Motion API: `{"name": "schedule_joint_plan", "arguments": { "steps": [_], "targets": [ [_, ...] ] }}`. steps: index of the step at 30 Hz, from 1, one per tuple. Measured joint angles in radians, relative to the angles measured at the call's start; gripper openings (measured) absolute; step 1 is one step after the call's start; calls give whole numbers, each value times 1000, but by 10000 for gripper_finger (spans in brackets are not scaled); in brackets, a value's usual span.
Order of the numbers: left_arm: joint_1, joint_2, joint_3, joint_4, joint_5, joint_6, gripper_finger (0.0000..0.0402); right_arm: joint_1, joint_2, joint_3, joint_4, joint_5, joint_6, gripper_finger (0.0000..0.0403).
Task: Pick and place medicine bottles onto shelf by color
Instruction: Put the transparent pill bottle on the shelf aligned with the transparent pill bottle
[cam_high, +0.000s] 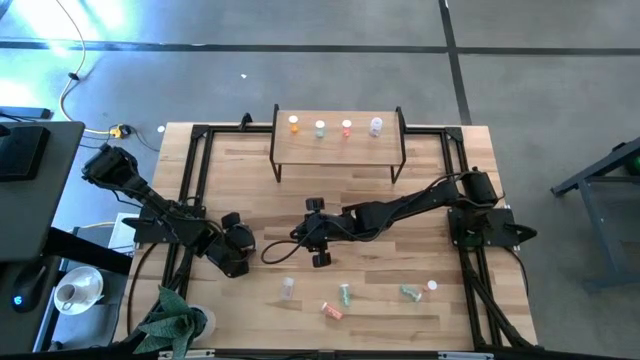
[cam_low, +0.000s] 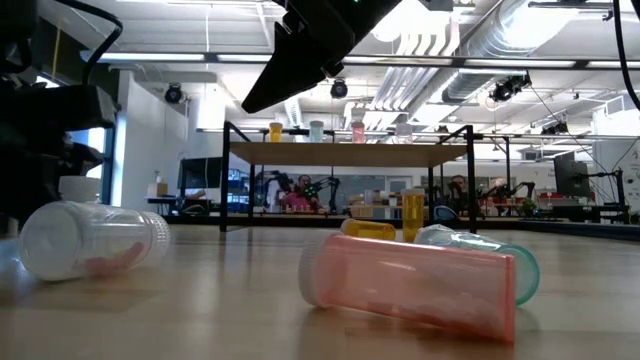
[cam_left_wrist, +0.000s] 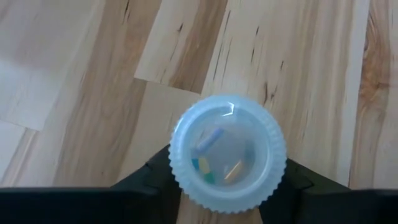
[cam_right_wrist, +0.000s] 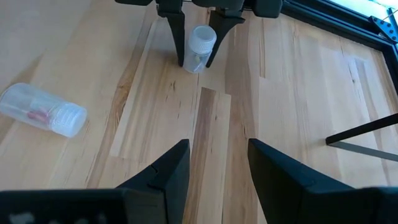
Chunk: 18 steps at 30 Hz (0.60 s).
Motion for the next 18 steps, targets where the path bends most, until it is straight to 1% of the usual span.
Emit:
{"name": "schedule_joint_plan", "arguments": {
  "steps": [4,10,18],
  "targets": [
    [0,0,0,26,5,31,135,0,0,0,2,-5,0,154],
    [10,0,8,116,9,146,148,0,0,0,27,-29,66,154],
    [80,0,118,138,27,368,148,10,0,0,70,-67,68,154]
  ]
}}
